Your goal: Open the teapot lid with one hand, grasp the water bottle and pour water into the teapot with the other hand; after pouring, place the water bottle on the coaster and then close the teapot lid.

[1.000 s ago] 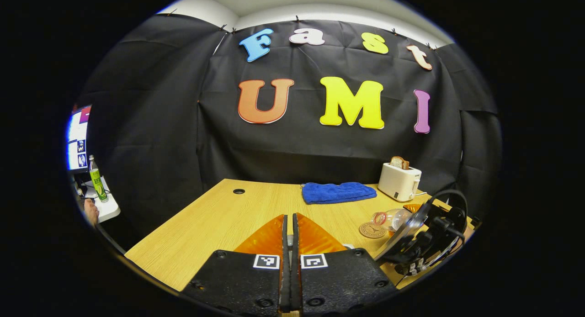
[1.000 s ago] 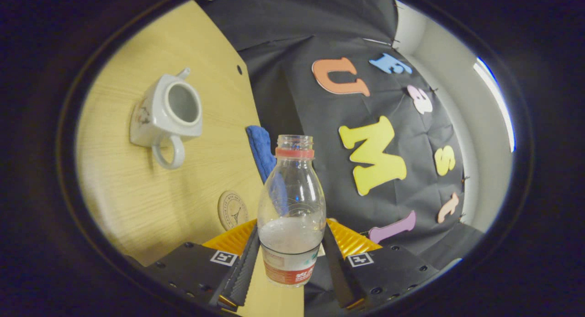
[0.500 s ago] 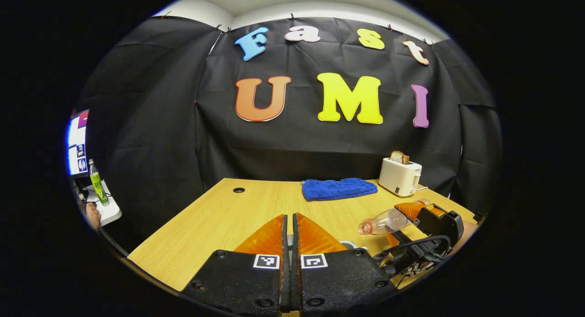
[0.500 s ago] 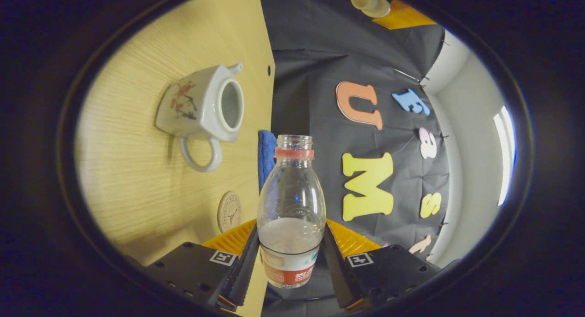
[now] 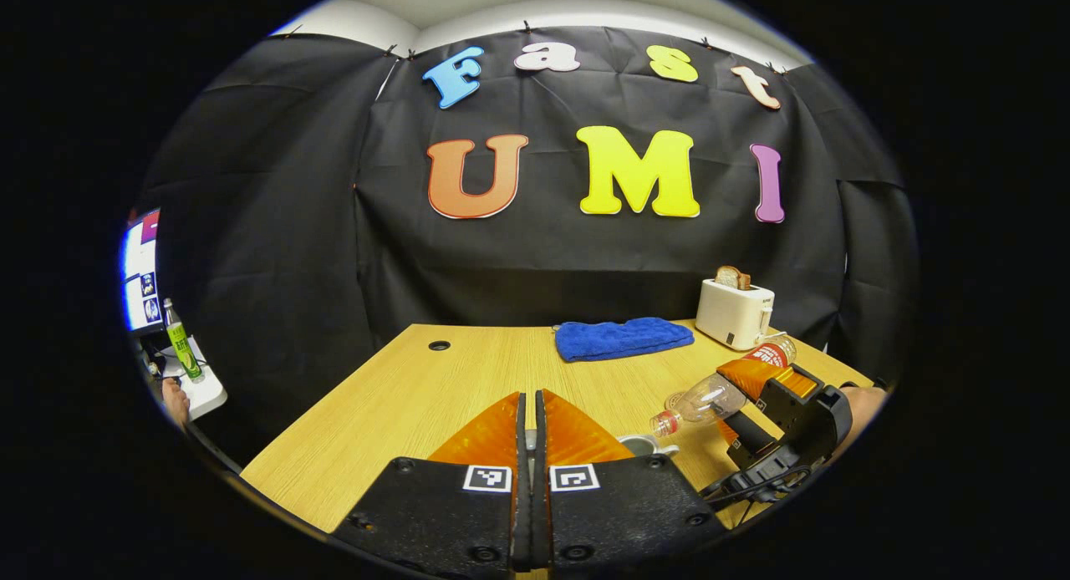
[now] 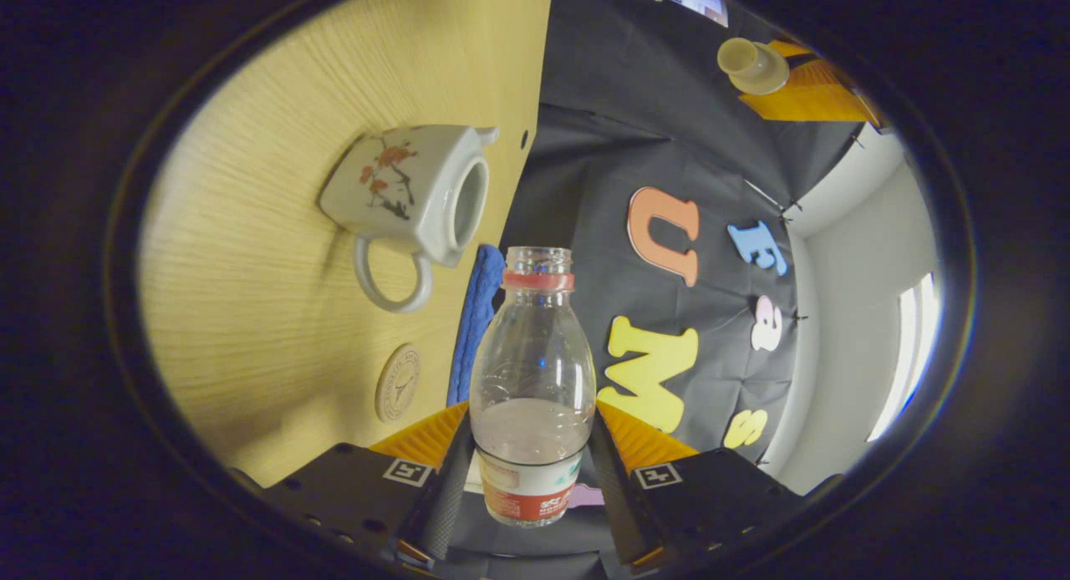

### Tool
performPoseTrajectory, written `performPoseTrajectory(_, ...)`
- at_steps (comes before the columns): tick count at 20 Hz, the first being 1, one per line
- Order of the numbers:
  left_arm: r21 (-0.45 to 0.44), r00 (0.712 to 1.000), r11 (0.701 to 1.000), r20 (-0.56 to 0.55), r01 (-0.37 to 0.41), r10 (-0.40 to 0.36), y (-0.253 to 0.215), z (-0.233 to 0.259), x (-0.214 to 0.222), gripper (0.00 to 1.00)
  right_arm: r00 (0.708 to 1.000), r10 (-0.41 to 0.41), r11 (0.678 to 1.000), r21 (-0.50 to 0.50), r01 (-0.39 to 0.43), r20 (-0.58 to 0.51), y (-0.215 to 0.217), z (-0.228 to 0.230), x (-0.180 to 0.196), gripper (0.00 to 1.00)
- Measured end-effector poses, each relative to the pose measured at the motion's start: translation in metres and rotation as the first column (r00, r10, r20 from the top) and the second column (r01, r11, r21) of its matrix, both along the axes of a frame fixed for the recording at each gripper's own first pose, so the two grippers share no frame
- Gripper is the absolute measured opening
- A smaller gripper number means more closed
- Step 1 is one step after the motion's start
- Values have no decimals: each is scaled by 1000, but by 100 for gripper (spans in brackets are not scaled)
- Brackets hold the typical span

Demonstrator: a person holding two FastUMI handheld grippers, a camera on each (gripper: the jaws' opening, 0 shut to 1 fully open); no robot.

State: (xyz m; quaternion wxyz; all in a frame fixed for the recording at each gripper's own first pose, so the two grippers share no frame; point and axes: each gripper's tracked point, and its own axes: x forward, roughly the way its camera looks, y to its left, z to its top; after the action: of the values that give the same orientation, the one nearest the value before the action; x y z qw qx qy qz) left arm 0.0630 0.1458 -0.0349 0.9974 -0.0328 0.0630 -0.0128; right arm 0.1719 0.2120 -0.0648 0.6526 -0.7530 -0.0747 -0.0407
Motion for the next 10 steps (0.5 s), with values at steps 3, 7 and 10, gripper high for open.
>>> performPoseTrajectory(3,3,1000,1000,-3,-6,6,2,-2,1,3,1000,-3,999,-47,3,11,-1,2,-4,72)
performPoseTrajectory(7,3,1000,1000,-6,-11,12,5,-3,1,3,999,7,994,-113,-1,46,1,9,-4,72)
performPoseTrajectory(10,6,1000,1000,-3,-9,9,4,-1,0,3,997,17,988,-153,-5,76,2,16,-6,72)
